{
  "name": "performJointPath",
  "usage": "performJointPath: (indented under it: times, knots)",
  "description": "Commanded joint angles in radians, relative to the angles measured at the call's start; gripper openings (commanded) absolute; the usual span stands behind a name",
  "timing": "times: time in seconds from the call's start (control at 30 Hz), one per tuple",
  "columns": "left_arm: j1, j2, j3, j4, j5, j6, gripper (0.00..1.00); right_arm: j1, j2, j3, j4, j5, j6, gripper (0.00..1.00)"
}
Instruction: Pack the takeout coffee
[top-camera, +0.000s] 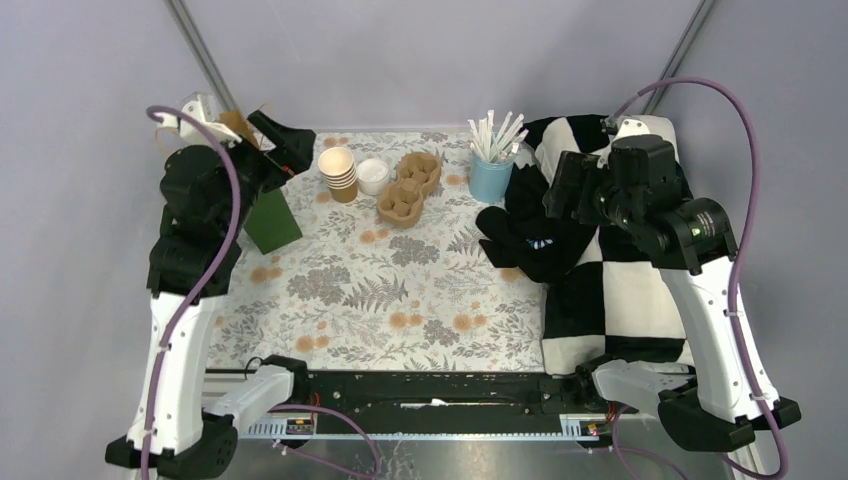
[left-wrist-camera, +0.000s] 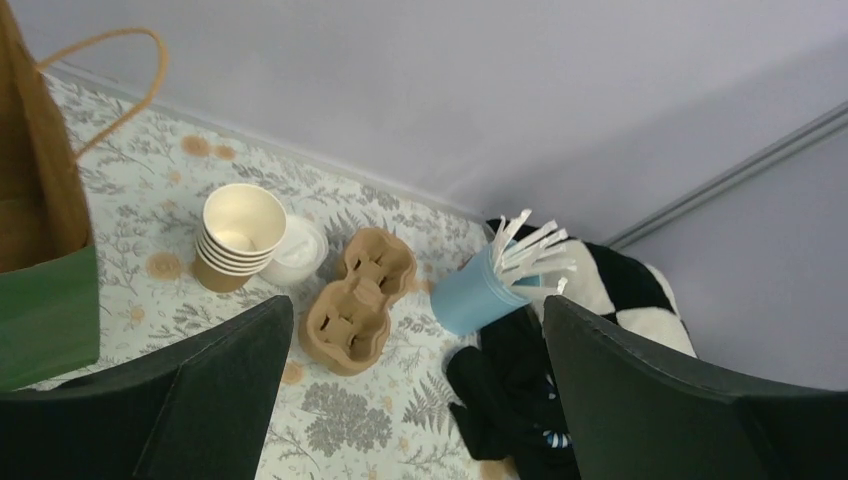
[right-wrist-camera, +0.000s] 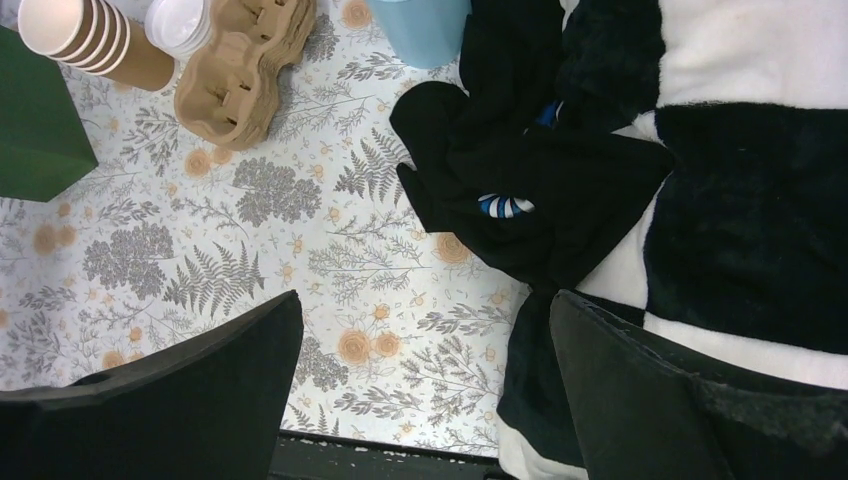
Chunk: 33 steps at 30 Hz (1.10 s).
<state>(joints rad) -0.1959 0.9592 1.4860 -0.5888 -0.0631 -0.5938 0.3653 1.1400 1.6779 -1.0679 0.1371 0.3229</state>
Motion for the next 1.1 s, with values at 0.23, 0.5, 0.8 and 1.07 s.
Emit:
performJointPath:
  times: [0.23, 0.5, 0.8, 1.07]
  knots:
    - [-0.085, 0.39, 0.144, -0.213, 0.132, 0.09, 0.99, -0.006, 0.025, -0.044, -0.04, -0.063, -0.021, 1.0]
    - [-0.13, 0.752, 0.303, -0.247, -0.037, 0.214, 0.93, -0.006, 0.048, -0.081, -0.081, -0.091, -0.054, 1.0]
    - [-0.105, 1.022, 0.585, -0.271, -0.18, 0.285, 0.59, -0.005, 0.108, -0.093, -0.084, -0.122, -0.062, 1.0]
    - [-0.05, 1.141, 0.693, -0.323, -0.166, 0.279, 0.53, -0.005, 0.176, -0.044, -0.064, -0.102, -0.09, 1.0]
